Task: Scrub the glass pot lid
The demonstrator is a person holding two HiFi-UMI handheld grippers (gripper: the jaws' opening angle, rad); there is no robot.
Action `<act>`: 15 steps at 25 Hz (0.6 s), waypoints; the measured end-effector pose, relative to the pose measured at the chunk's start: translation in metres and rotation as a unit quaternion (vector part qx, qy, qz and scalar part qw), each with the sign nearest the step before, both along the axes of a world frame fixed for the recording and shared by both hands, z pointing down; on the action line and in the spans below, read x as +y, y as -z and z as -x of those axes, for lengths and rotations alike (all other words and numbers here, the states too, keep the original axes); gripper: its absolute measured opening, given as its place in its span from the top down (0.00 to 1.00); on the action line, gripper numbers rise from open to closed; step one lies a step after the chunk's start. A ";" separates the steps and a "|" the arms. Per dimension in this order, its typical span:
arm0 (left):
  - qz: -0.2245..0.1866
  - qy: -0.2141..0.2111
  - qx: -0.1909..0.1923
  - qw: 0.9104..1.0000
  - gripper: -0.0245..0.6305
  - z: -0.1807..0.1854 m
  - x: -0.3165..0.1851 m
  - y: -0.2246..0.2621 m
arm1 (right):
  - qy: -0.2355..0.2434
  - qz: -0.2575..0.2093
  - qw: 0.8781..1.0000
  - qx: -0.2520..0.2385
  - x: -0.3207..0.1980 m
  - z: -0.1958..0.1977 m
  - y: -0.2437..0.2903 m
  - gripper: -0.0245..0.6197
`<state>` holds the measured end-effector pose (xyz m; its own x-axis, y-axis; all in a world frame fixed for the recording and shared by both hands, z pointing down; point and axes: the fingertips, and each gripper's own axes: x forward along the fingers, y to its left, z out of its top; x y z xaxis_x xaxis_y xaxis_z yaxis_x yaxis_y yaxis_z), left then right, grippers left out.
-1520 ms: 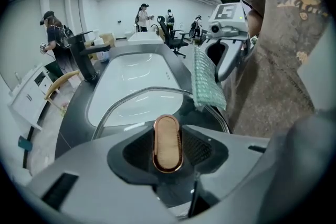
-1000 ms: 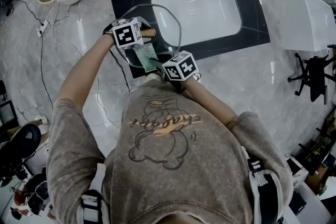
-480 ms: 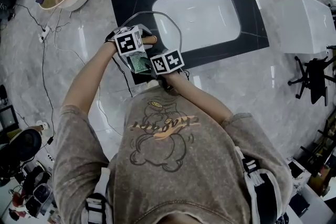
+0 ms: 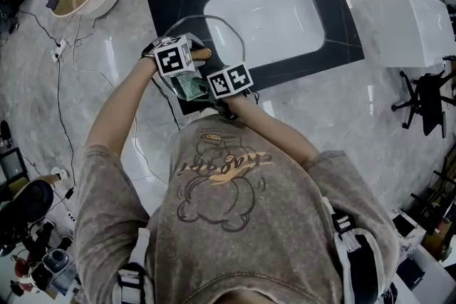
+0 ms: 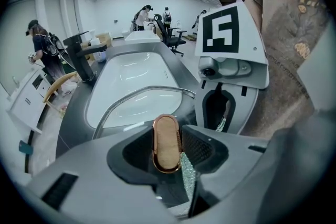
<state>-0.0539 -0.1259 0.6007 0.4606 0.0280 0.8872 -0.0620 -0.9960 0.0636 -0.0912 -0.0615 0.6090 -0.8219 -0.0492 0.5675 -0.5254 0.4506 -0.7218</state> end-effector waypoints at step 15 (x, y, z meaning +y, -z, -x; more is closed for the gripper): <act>0.004 -0.007 -0.008 1.000 0.70 -0.008 0.002 0.001 | 0.033 0.028 0.999 0.012 0.025 -0.022 -0.004 0.83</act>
<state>-0.0459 -0.1242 0.6000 0.4464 0.0414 0.8939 -0.0490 -0.9963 0.0706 -0.0697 -0.0368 0.6129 -0.8086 0.0373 0.5872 -0.5131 0.4438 -0.7347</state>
